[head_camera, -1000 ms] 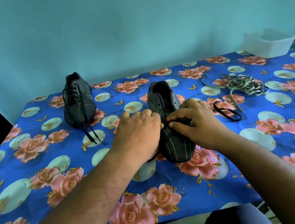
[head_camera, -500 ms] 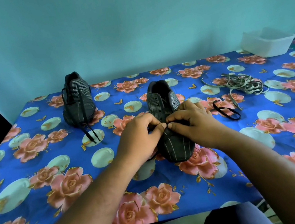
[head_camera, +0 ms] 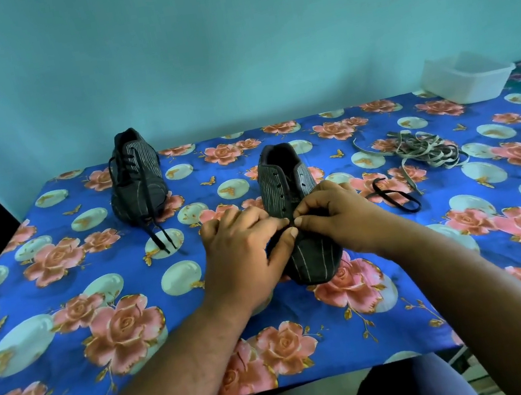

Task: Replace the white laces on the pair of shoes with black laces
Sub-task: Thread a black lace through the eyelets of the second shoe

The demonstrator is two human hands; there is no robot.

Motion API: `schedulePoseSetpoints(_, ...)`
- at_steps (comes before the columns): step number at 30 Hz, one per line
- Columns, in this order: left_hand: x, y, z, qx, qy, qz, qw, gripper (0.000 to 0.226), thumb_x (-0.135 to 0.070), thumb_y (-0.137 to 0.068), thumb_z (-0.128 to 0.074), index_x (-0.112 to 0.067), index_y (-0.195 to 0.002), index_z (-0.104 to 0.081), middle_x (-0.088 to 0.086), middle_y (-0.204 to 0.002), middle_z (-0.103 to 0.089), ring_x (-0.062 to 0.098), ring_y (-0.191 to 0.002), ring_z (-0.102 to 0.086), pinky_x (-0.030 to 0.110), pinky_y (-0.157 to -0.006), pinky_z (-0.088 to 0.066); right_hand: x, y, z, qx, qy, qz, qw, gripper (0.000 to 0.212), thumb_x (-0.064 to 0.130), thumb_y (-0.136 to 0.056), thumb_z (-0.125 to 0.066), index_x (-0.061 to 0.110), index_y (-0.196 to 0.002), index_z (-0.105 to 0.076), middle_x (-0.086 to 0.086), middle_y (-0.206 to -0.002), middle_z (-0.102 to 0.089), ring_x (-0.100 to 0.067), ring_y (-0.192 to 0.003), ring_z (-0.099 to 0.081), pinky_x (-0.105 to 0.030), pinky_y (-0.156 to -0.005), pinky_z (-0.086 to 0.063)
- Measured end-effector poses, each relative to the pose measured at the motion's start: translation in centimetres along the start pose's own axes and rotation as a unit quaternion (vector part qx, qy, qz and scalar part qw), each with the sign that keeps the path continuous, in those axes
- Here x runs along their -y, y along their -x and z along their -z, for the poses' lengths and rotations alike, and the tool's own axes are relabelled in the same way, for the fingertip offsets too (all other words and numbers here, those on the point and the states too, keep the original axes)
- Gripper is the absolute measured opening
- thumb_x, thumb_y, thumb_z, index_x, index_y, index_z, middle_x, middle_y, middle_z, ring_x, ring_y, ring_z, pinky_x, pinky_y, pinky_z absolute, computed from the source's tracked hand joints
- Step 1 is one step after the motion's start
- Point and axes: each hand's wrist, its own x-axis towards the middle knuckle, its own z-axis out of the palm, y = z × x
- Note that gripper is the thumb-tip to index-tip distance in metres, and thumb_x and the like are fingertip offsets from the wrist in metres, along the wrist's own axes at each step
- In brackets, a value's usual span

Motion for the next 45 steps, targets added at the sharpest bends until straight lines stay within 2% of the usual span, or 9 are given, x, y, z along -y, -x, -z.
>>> schedulePoseSetpoints(4, 0.2, -0.2, -0.2, 0.013, 0.03, 0.039, 0.999, 0.031, -0.059, -0.094, -0.053, -0.036, -0.1, -0.071, -0.014, -0.097, -0.062, 0.018, -0.103, -0.058, 0.045, -0.086, -0.033, 0.4, 0.0, 0.0, -0.045, -0.045, -0.021, 0.998, 0.03, 0.07, -0.07, -0.054, 0.049, -0.085, -0.069, 0.015, -0.096, -0.063, -0.025, -0.111, -0.055, -0.058, -0.096, -0.046)
schedulePoseSetpoints(7, 0.0, 0.0, -0.3, 0.016, 0.046, 0.066, 0.997, 0.03, -0.061, -0.091, -0.053, -0.036, -0.097, -0.067, -0.018, -0.096, -0.061, 0.015, -0.102, -0.057, 0.046, -0.087, -0.032, 0.4, -0.2, 0.8, -0.132, -0.085, -0.018, 0.987, 0.017, 0.049, -0.09, -0.064, 0.035, -0.084, -0.072, 0.013, -0.087, -0.068, -0.013, -0.094, -0.062, -0.036, -0.084, -0.053)
schedulePoseSetpoints(10, -0.1, 0.0, -0.3, 0.023, 0.046, 0.08, 0.995, 0.03, -0.063, -0.09, -0.052, -0.037, -0.095, -0.064, -0.021, -0.093, -0.058, 0.013, -0.102, -0.055, 0.042, -0.089, -0.029, -0.1, -0.6, 3.1, -0.256, -0.244, -0.065, 0.933, 0.014, 0.027, -0.1, -0.062, 0.017, -0.095, -0.07, -0.002, -0.07, -0.055, -0.008, -0.052, -0.045, -0.02, -0.048, -0.042)
schedulePoseSetpoints(14, 0.2, -0.1, -0.7, 0.021, 0.066, 0.091, 0.993, 0.032, -0.066, -0.087, -0.053, -0.036, -0.092, -0.064, -0.019, -0.097, -0.061, 0.014, -0.104, -0.056, 0.046, -0.09, -0.031, -3.3, -1.2, 5.8, -0.383, -0.278, -0.177, 0.863, 0.018, 0.026, -0.102, -0.054, 0.013, -0.102, -0.067, -0.002, -0.075, -0.051, -0.014, -0.058, -0.039, -0.027, -0.054, -0.037)
schedulePoseSetpoints(20, 0.3, -0.2, -0.9, 0.019, 0.097, 0.1, 0.99, 0.034, -0.067, -0.085, -0.055, -0.036, -0.096, -0.066, -0.018, -0.103, -0.064, 0.012, -0.11, -0.059, 0.046, -0.091, -0.031, -4.5, -0.3, 3.3, -0.216, 0.007, -0.024, 0.976, 0.034, 0.05, -0.091, -0.056, 0.04, -0.122, -0.066, 0.006, -0.118, -0.063, -0.027, -0.116, -0.054, -0.051, -0.099, -0.045)
schedulePoseSetpoints(31, -0.9, 0.3, 0.2, 0.074, 0.077, 0.061, 0.992, 0.073, -0.083, -0.084, -0.044, -0.032, -0.136, -0.051, -0.015, -0.125, -0.064, 0.012, -0.12, -0.056, 0.051, -0.105, -0.027, -2.4, -0.3, 2.7, -0.086, 0.125, 0.095, 0.984, 0.011, 0.051, -0.09, -0.066, 0.047, -0.082, -0.061, 0.021, -0.091, -0.067, -0.014, -0.101, -0.043, -0.044, -0.087, -0.04)
schedulePoseSetpoints(39, -1.0, 0.2, 0.2, 0.076, 0.077, 0.077, 0.991, 0.075, -0.082, -0.08, -0.048, -0.034, -0.138, -0.048, -0.015, -0.124, -0.064, 0.012, -0.122, -0.055, 0.051, -0.107, -0.026, -7.2, -1.8, 8.6, -0.402, -0.034, -0.161, 0.901, 0.025, 0.035, -0.102, -0.053, 0.013, -0.098, -0.065, -0.008, -0.083, -0.063, -0.037, -0.082, -0.058, -0.037, -0.066, -0.04)
schedulePoseSetpoints(42, -0.9, 0.3, 0.0, 0.077, 0.08, 0.078, 0.991, 0.075, -0.082, -0.08, -0.048, -0.033, -0.138, -0.048, -0.016, -0.126, -0.062, 0.012, -0.122, -0.054, 0.051, -0.107, -0.026, -8.8, -1.6, 8.3, -0.348, 0.053, -0.218, 0.91, 0.028, 0.039, -0.096, -0.055, 0.019, -0.113, -0.067, -0.014, -0.113, -0.065, -0.041, -0.108, -0.057, -0.047, -0.087, -0.048)
schedulePoseSetpoints(45, -0.9, 0.3, -0.2, 0.081, 0.08, 0.082, 0.99, 0.075, -0.081, -0.081, -0.048, -0.033, -0.139, -0.048, -0.016, -0.128, -0.059, 0.012, -0.124, -0.053, 0.048, -0.107, -0.026, -7.1, -0.8, 6.0, -0.266, 0.111, -0.068, 0.955, 0.039, 0.047, -0.095, -0.059, 0.031, -0.13, -0.062, -0.007, -0.131, -0.058, -0.037, -0.127, -0.047, -0.056, -0.104, -0.04)
